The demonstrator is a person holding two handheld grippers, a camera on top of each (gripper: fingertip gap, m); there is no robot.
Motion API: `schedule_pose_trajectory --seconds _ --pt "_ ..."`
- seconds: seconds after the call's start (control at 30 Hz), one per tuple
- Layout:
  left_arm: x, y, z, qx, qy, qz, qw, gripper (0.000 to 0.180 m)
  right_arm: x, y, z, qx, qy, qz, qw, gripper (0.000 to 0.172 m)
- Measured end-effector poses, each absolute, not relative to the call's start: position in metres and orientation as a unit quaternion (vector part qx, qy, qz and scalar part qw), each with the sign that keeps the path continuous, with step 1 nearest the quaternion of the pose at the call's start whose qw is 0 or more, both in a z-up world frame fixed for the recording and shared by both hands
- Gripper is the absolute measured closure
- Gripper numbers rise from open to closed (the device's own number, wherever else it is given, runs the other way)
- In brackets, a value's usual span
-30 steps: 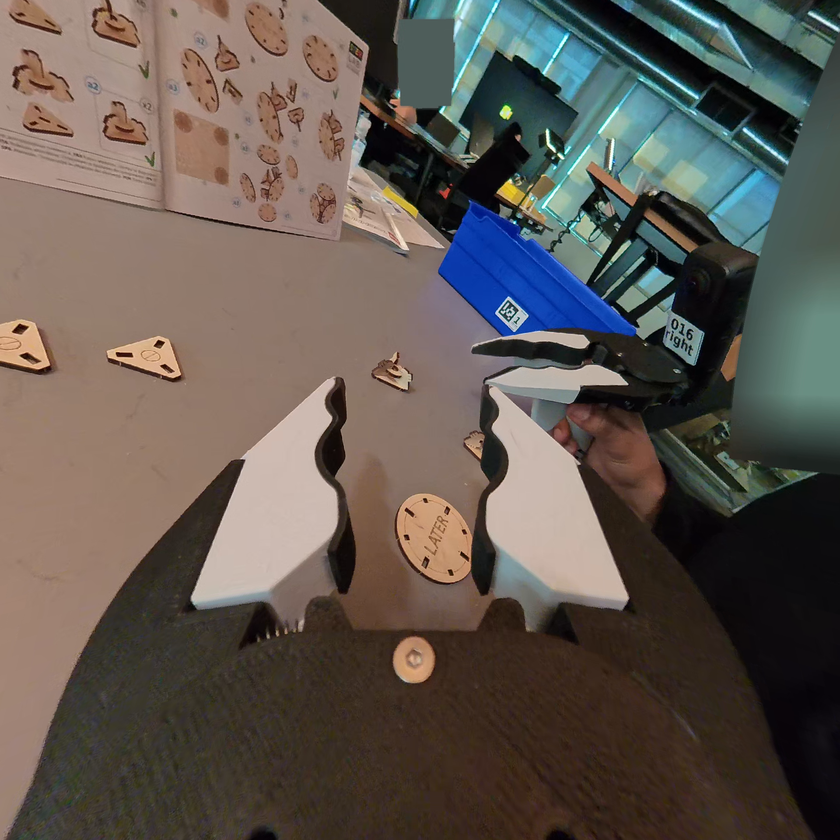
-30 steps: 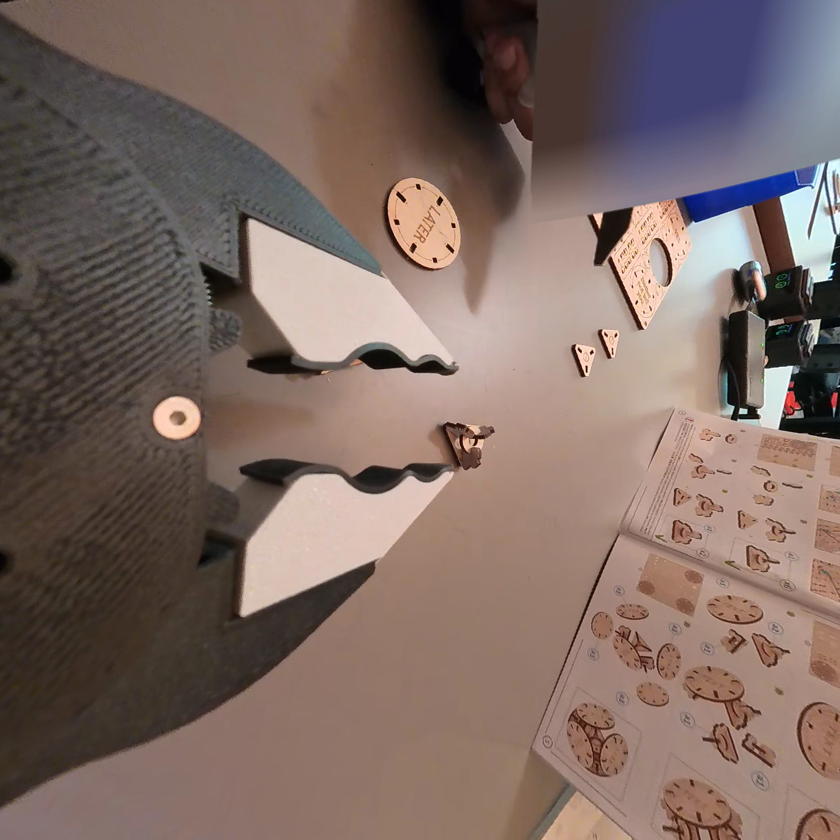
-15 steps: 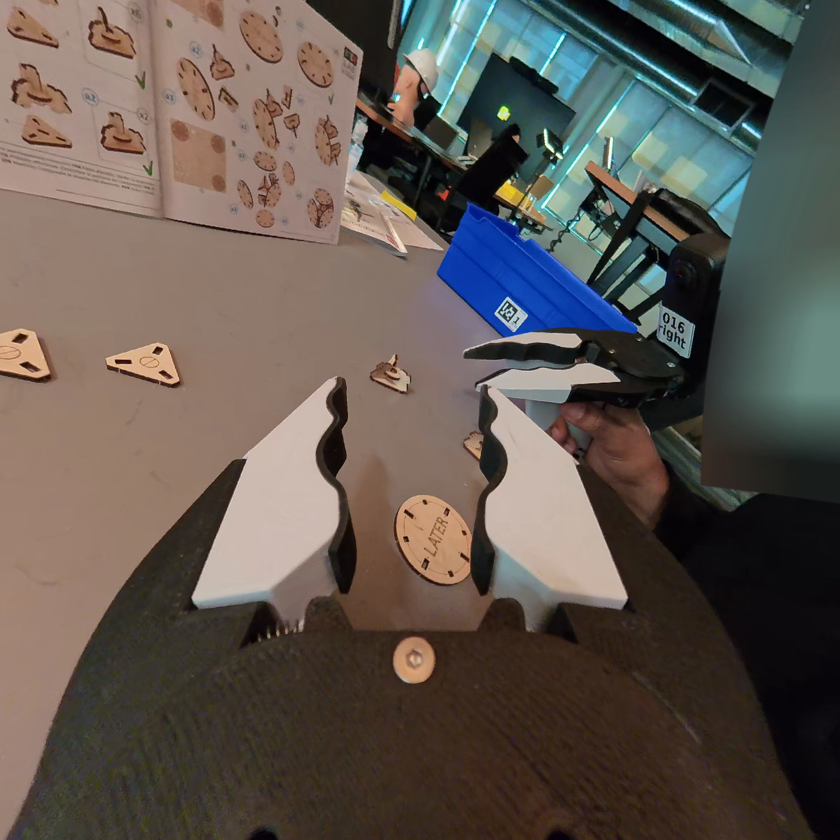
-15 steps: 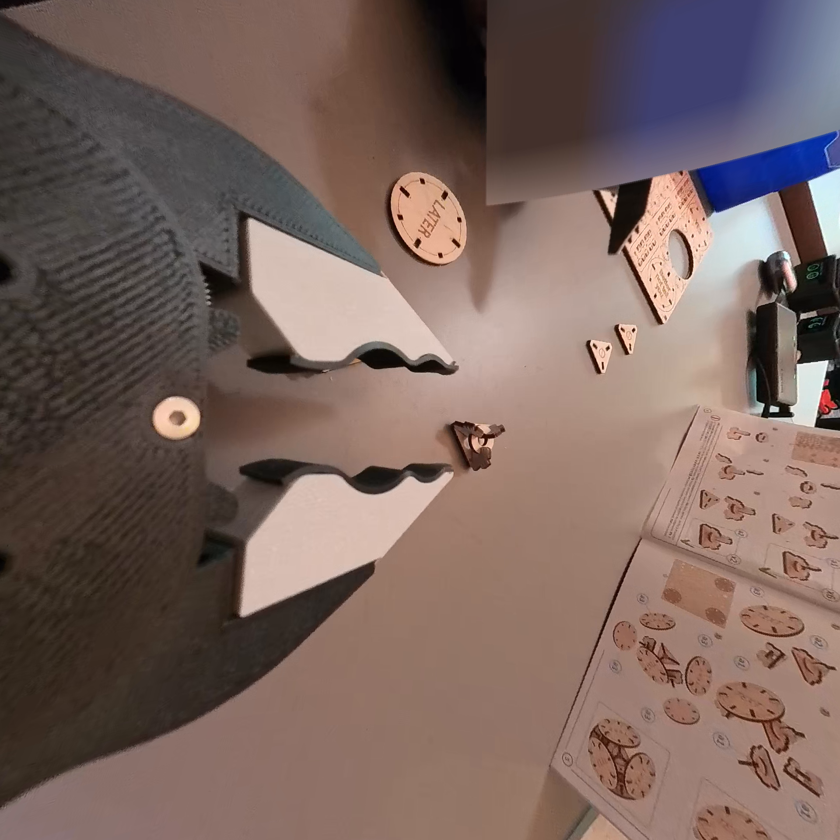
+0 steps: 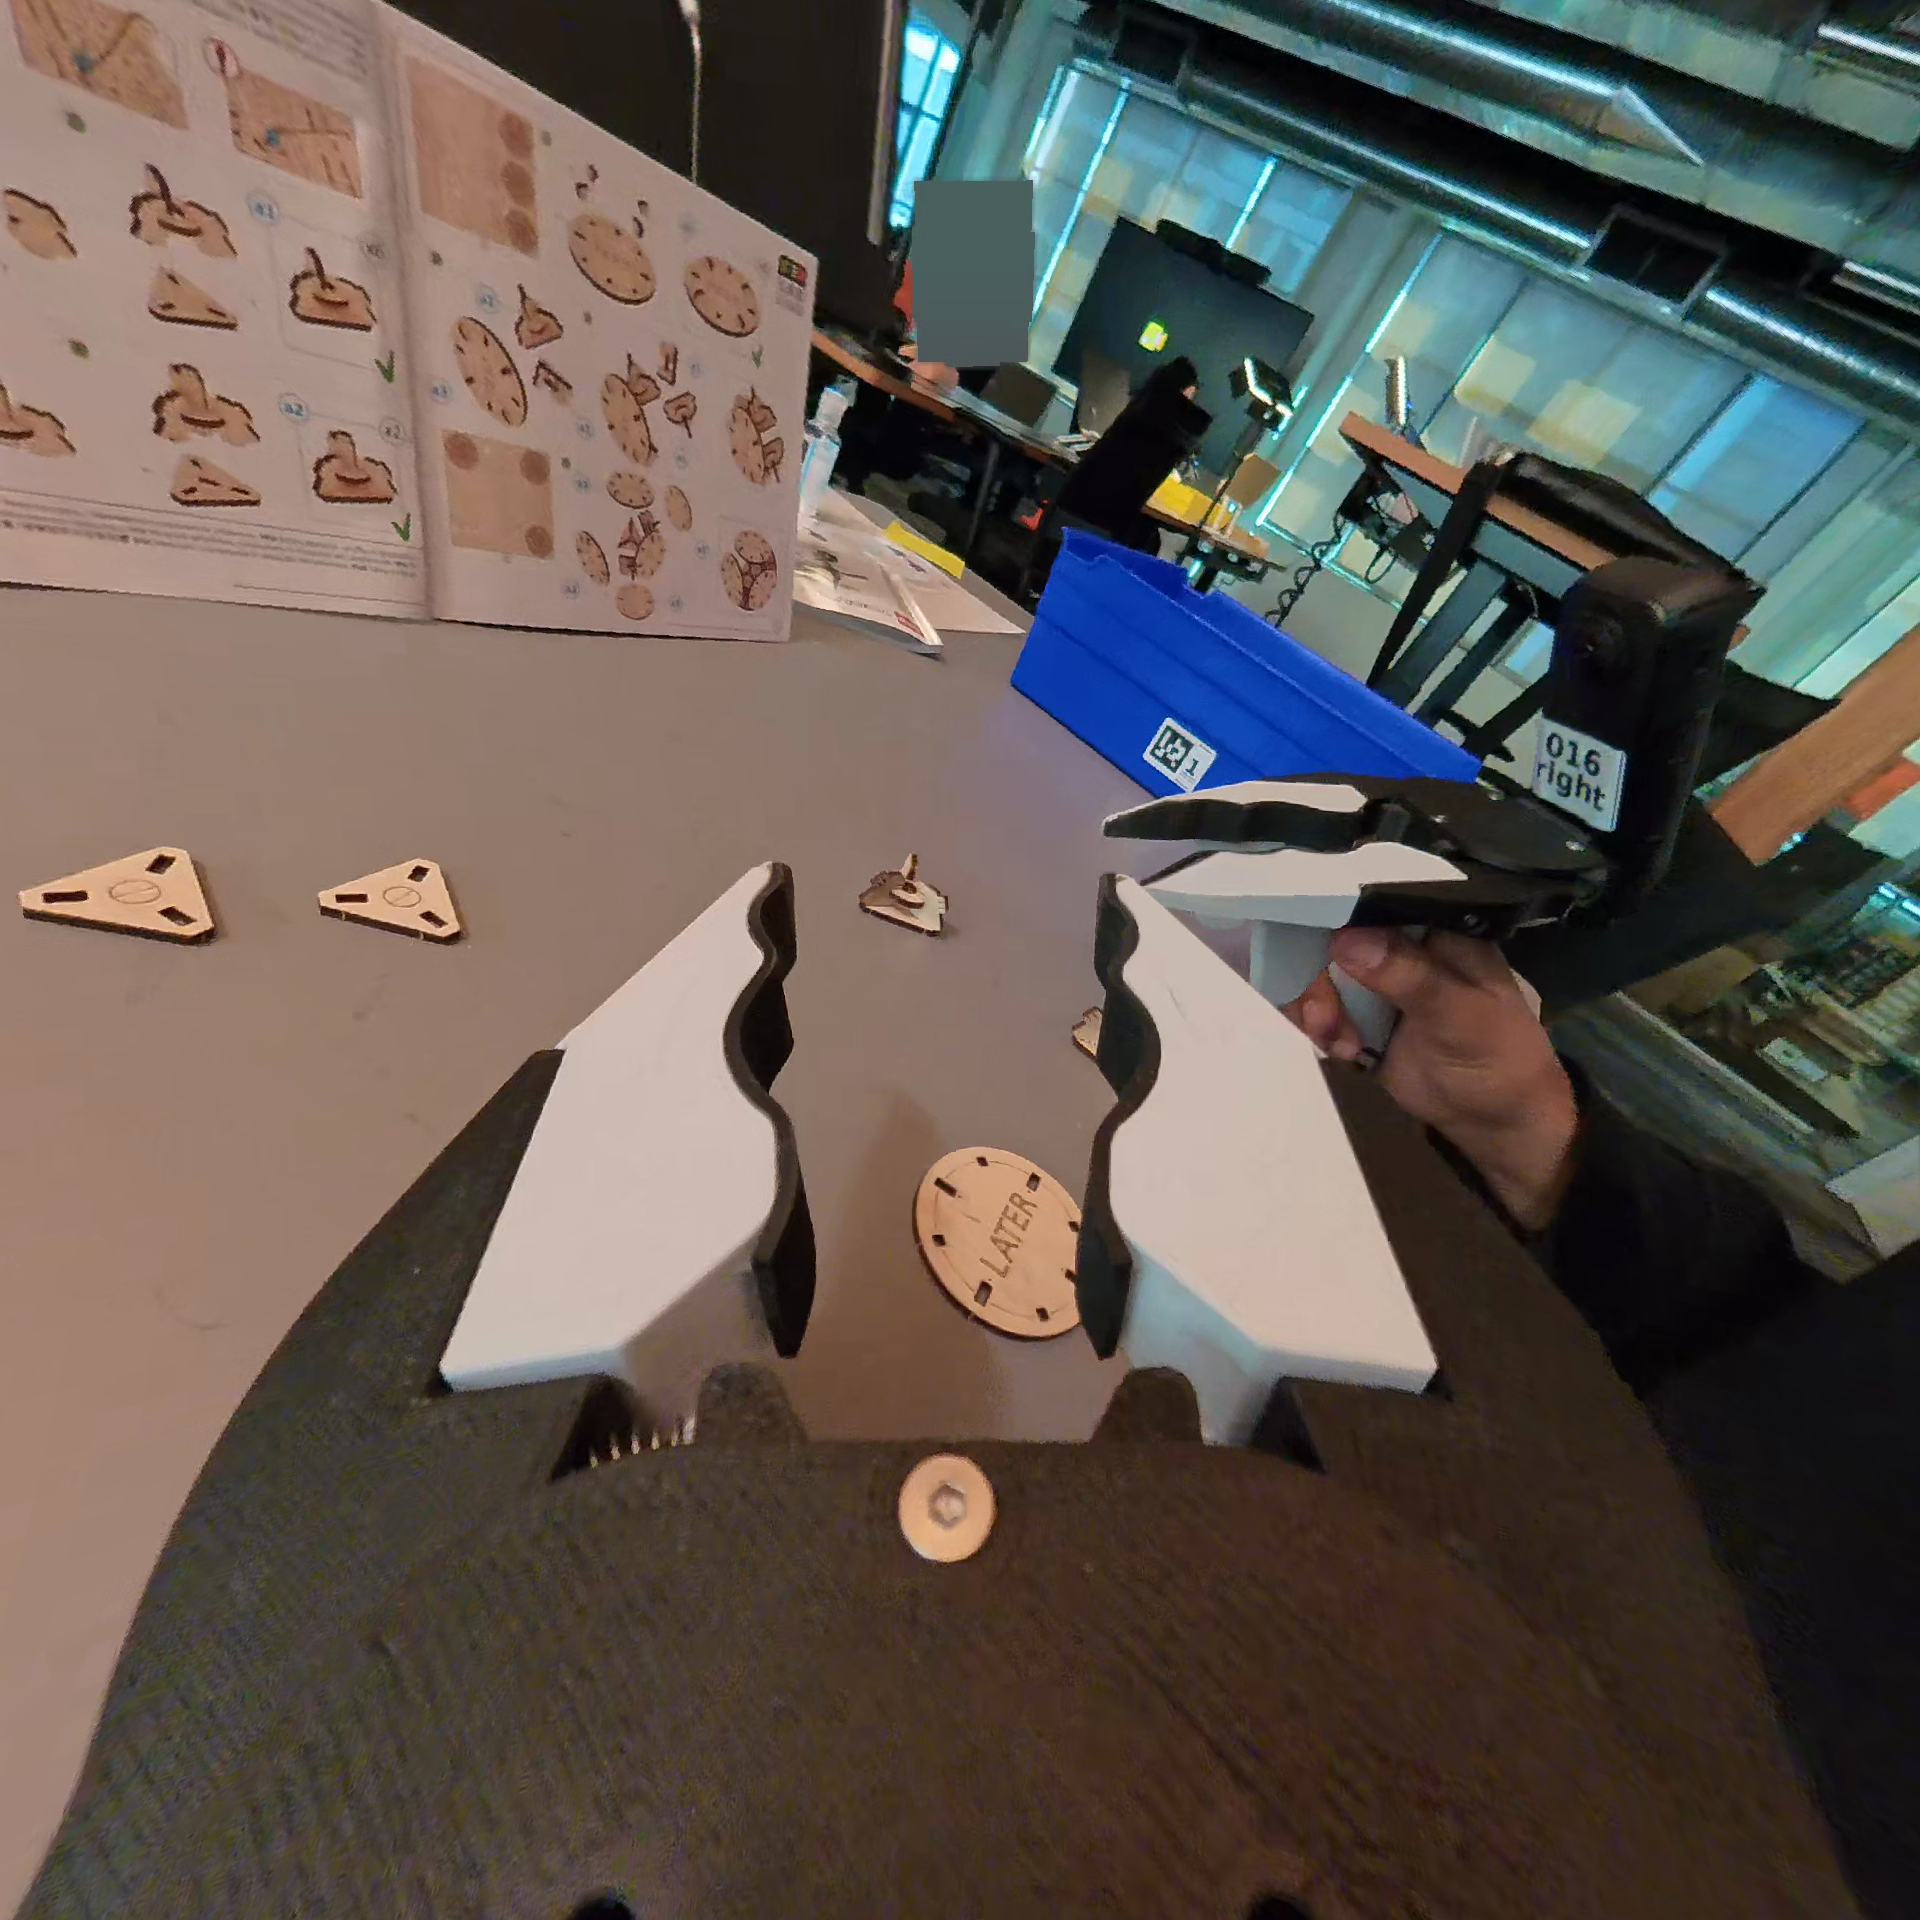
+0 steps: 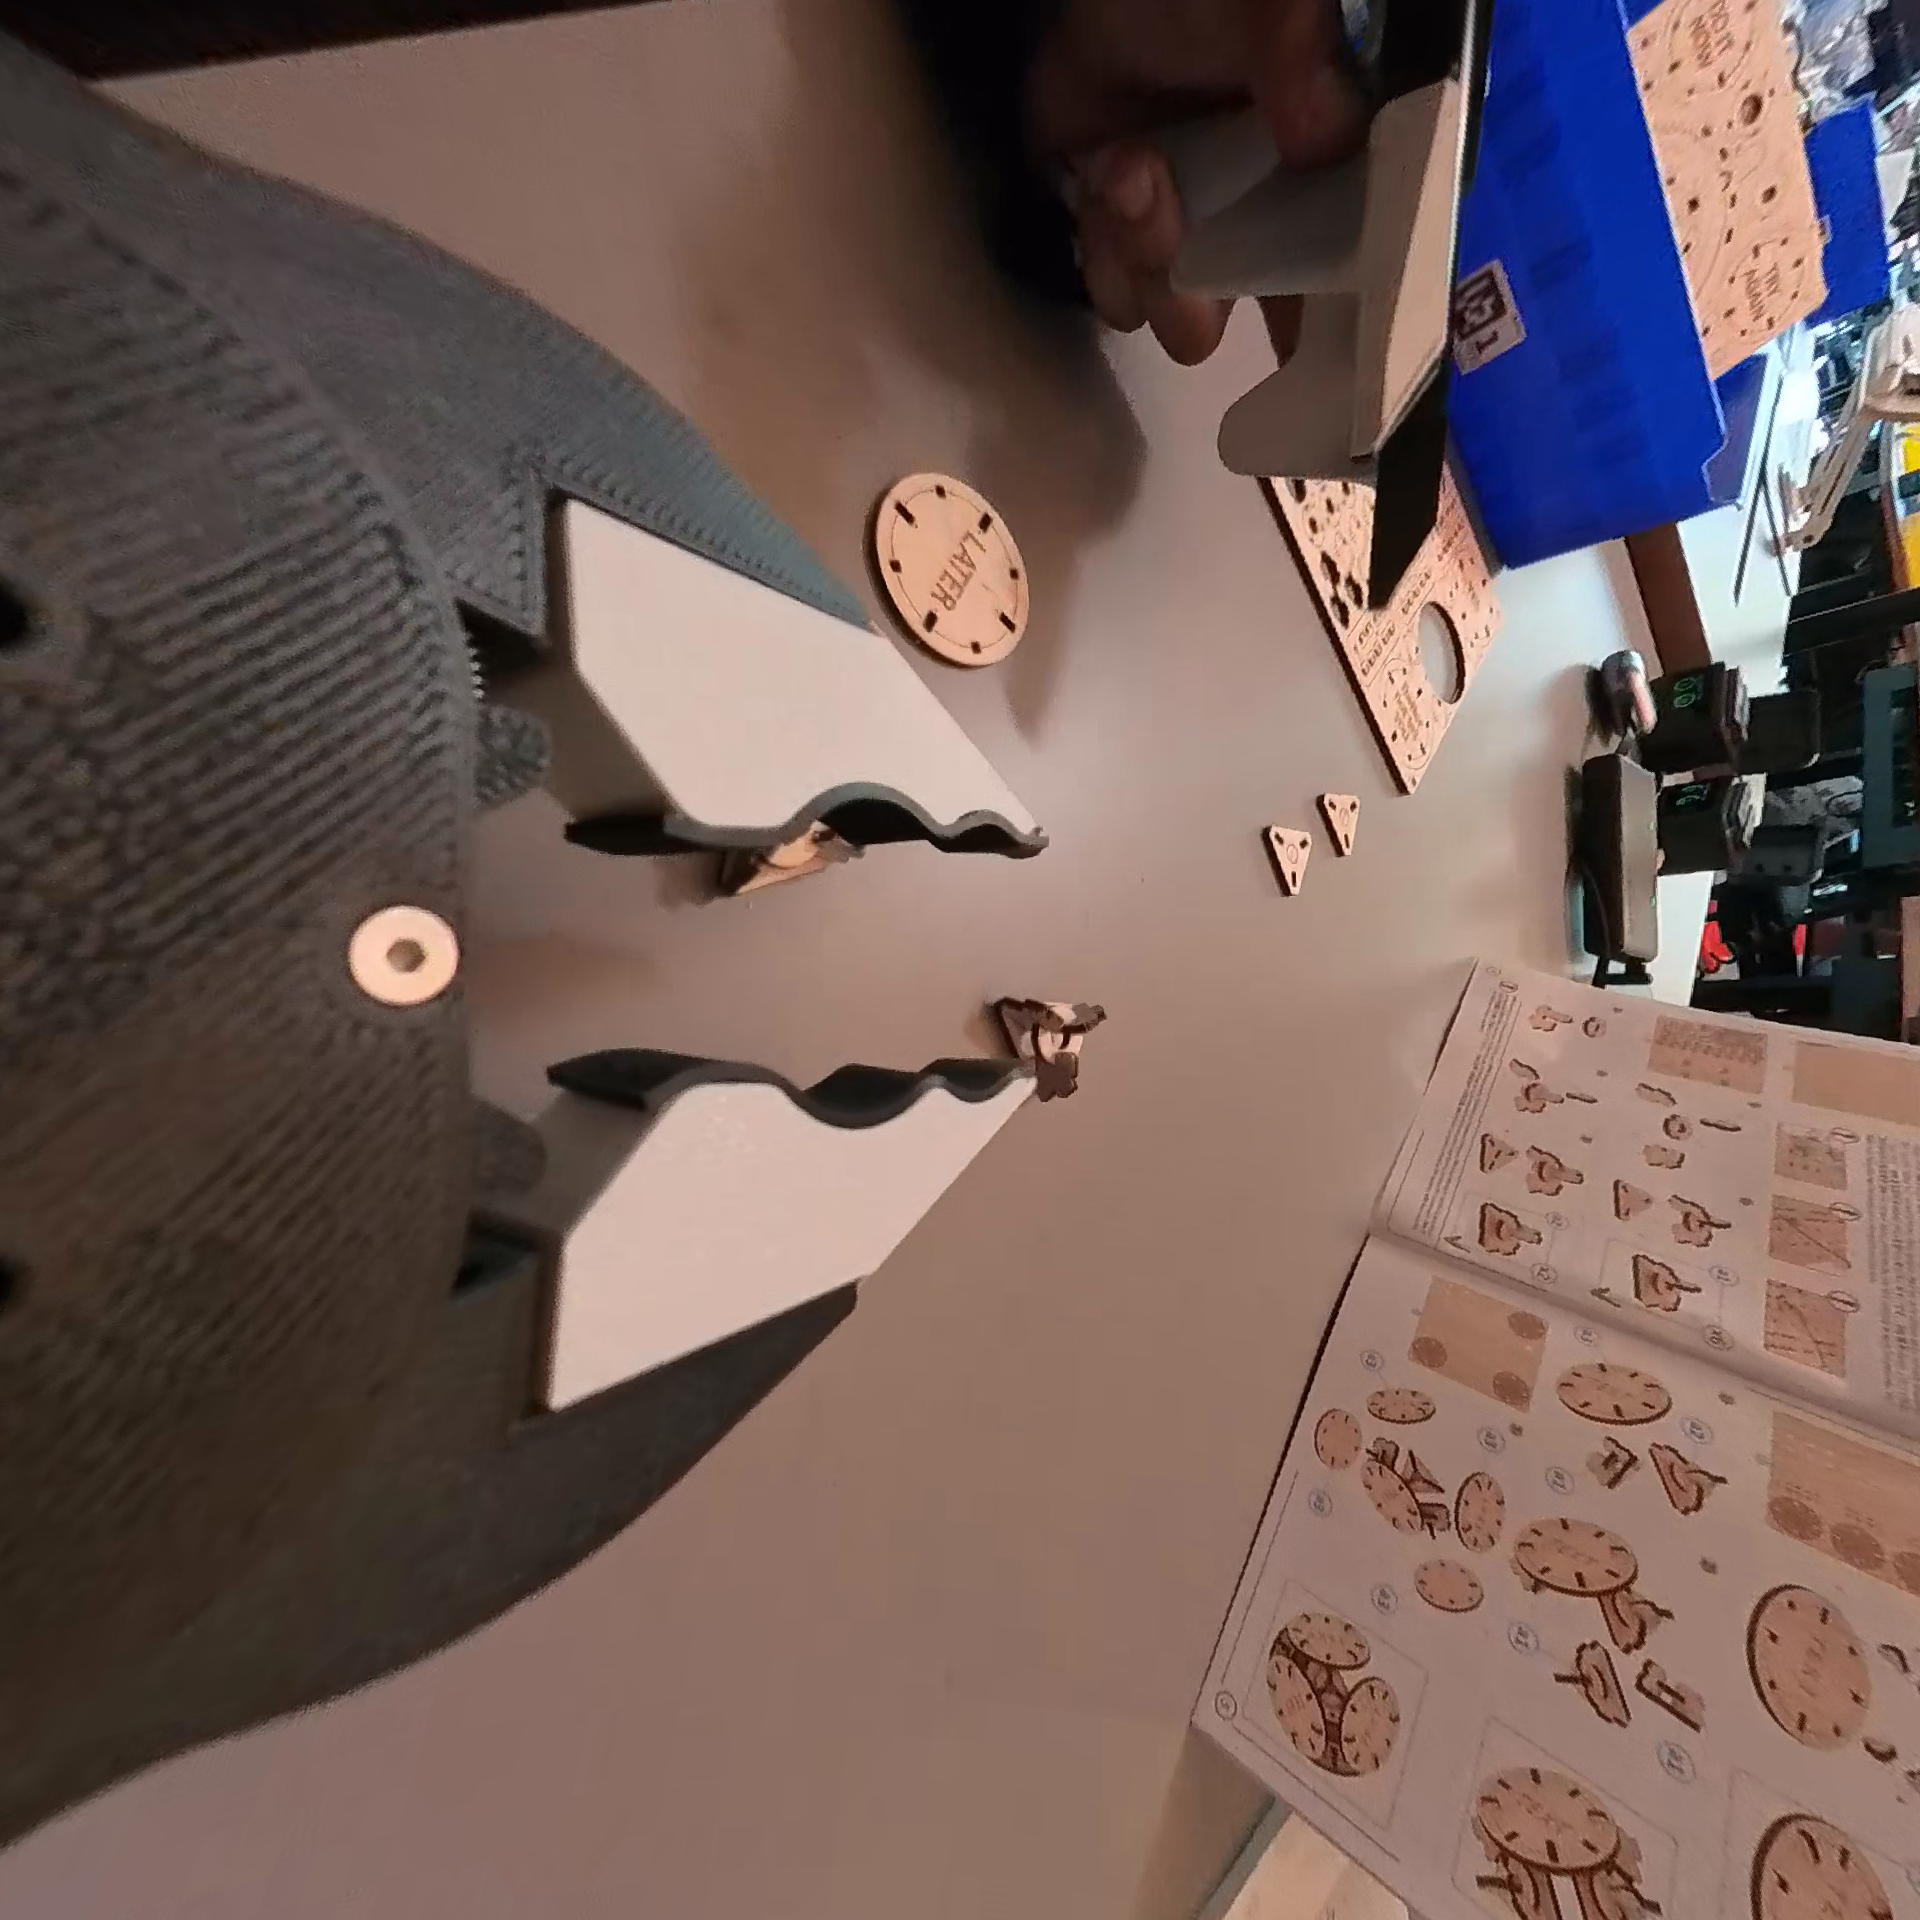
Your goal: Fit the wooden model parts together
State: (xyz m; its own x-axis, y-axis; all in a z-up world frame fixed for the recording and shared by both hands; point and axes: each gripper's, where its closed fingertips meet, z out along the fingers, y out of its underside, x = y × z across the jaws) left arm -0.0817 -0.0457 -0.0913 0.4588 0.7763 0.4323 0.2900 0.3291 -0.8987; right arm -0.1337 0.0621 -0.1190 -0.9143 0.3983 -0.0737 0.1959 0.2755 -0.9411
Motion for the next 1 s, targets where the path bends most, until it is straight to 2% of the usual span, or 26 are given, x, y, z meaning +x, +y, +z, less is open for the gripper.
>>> schedule_pose_trajectory --seconds 1.0 --pt "-0.078 -0.031 -0.091 -0.576 -0.46 0.185 0.65 0.123 -0.132 0.068 -0.109 -0.194 -0.77 0.604 0.07 0.134"
